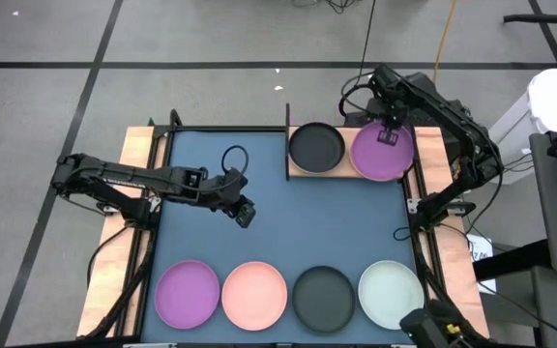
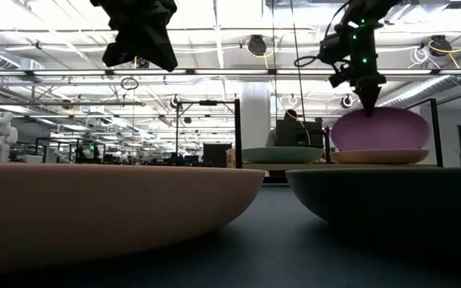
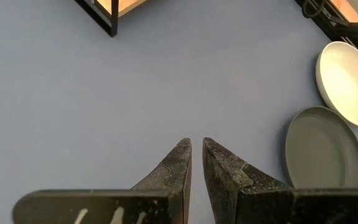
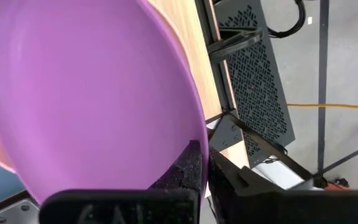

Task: Place and stack plates onto a shelf
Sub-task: Stack the top purple plate on top of the orange plate on the shelf

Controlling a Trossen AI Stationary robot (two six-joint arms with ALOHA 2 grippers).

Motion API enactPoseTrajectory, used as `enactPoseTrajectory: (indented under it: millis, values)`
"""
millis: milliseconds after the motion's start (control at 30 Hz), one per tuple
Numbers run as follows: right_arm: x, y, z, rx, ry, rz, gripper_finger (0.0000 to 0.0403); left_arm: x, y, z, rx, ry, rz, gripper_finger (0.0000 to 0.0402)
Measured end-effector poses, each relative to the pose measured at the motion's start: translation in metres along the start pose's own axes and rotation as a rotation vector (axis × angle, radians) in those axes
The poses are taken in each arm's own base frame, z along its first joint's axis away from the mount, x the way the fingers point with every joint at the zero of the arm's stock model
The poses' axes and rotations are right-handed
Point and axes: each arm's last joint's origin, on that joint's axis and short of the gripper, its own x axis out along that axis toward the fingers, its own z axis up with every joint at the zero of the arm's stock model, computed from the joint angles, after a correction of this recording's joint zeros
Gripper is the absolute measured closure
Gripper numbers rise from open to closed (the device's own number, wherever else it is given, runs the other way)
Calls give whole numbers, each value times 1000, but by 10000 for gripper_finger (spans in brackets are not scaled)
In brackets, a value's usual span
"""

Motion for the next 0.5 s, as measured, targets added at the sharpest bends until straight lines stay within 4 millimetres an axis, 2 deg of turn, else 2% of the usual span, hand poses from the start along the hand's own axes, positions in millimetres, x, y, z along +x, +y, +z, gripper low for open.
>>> enactPoseTrajectory:
  millis: [233,500]
  values:
    - [9,1,2,7,-12,-9,400,0,0,0,-3,0,0,357]
    - [13,1,4,42,-6,-48,377,0,0,0,-5,0,0,357]
